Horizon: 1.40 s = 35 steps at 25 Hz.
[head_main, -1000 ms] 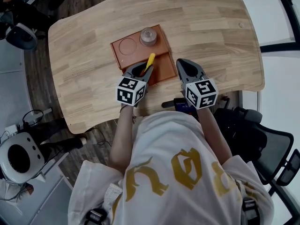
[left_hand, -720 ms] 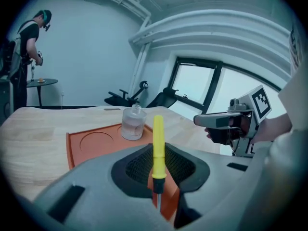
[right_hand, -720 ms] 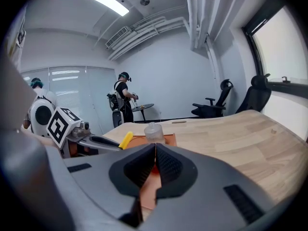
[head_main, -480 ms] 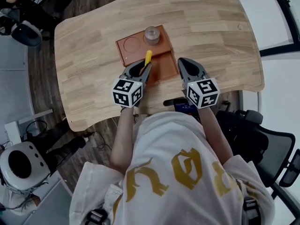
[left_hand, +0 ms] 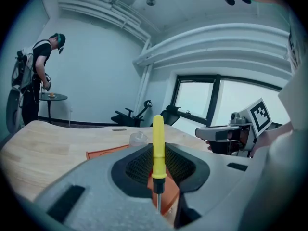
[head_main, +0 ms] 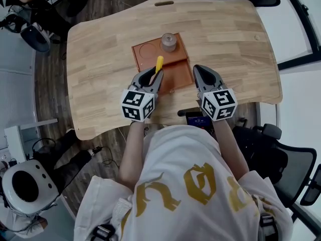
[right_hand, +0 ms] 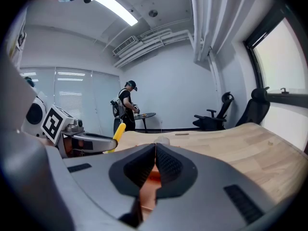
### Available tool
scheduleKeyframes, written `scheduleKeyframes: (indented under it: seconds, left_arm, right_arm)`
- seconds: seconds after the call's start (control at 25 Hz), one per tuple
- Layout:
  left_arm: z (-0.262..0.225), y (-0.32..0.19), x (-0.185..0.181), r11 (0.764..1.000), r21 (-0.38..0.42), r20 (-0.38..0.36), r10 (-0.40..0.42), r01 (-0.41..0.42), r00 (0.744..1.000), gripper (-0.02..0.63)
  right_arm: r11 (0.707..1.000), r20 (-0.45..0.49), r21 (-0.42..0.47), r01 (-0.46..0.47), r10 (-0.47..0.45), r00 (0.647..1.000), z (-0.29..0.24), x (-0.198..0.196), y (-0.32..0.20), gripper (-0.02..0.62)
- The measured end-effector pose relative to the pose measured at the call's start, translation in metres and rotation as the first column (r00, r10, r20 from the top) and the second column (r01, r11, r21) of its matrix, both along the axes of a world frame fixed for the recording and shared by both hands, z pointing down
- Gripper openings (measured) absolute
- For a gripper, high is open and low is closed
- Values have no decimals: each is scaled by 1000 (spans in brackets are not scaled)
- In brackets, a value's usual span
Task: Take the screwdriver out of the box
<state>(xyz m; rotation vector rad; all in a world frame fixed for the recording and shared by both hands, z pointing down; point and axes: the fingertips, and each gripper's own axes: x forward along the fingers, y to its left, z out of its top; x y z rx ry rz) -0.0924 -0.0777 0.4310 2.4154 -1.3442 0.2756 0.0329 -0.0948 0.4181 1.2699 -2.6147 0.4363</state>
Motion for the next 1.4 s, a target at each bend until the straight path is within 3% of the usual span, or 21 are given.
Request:
scheduleKeyframes:
  seconds: [0.32,0.48,0.92,1.4]
  left_arm:
    - [-59,0,-13,990,127,-42,-51,56,998,75]
    - [-65,8,-14,986,154,-12,-68,69,998,75]
    - [-71,17,-16,977,178,-3,-114,113,993,75]
    - [-61,19,-18,979,171,8,-112,109,994,75]
  right_arm:
    - [996,52,88,-24,20,998,-41,-9,1,12]
    - [993,54,118,-19,12,998,-49,-11,7,12]
    - [989,54,142,-35,27,998,-59,-5,9,12]
    - [993,56,118,-28,22,998,-49,-7,9,11]
